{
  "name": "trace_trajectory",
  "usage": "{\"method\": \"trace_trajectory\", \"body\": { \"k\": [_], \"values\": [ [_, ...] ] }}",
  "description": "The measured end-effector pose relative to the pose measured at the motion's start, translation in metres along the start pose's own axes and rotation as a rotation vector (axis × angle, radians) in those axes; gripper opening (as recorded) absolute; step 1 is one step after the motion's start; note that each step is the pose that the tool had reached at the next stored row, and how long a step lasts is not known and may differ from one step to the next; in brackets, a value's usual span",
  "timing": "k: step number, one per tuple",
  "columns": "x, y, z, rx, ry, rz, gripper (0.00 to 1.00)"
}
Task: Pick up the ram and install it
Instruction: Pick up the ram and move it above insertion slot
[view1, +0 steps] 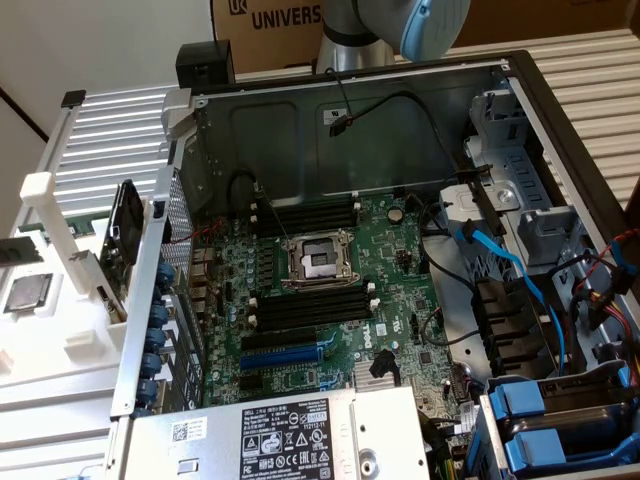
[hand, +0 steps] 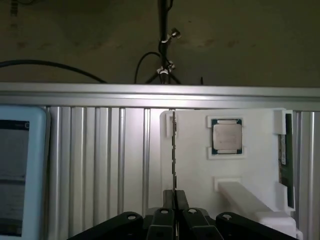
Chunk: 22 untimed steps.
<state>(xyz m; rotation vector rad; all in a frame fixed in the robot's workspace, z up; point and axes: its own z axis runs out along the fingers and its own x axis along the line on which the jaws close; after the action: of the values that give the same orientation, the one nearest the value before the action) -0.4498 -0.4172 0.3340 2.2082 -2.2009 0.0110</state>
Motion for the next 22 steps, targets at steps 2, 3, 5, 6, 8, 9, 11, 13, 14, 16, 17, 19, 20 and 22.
{"method": "trace_trajectory", "body": {
  "k": [2, 3, 5, 6, 8, 9, 11, 13, 14, 16, 17, 19, 20, 22],
  "values": [
    [0.000, -0.0034, -0.0092, -0.0001, 0.0008, 0.000, 0.13],
    [0.001, -0.0057, -0.0138, -0.0003, 0.0010, 0.000, 0.13],
    [0.001, -0.0103, -0.0230, -0.0006, 0.0013, 0.000, 0.13],
    [0.001, -0.0127, -0.0274, -0.0007, 0.0013, 0.000, 0.13],
    [0.002, -0.0180, -0.0371, -0.0013, 0.0013, 0.000, 0.13],
    [0.002, -0.0207, -0.0416, -0.0014, 0.0013, 0.000, 0.13],
    [0.002, -0.0263, -0.0498, -0.0017, 0.0012, 0.000, 0.13],
    [0.003, -0.0344, -0.0602, -0.0018, 0.0012, 0.000, 0.13],
    [0.003, -0.0371, -0.0636, -0.0021, 0.0012, 0.000, 0.13],
    [0.004, -0.0428, -0.0697, -0.0023, 0.0012, 0.000, 0.13],
    [0.004, -0.0454, -0.0722, -0.0024, 0.0012, 0.000, 0.13],
    [0.005, -0.0507, -0.0774, -0.0027, 0.0011, 0.000, 0.13],
    [0.005, -0.0534, -0.0796, -0.0030, 0.0012, 0.000, 0.13],
    [0.006, -0.0589, -0.0837, -0.0034, 0.0012, 0.000, 0.13]
  ]
}}
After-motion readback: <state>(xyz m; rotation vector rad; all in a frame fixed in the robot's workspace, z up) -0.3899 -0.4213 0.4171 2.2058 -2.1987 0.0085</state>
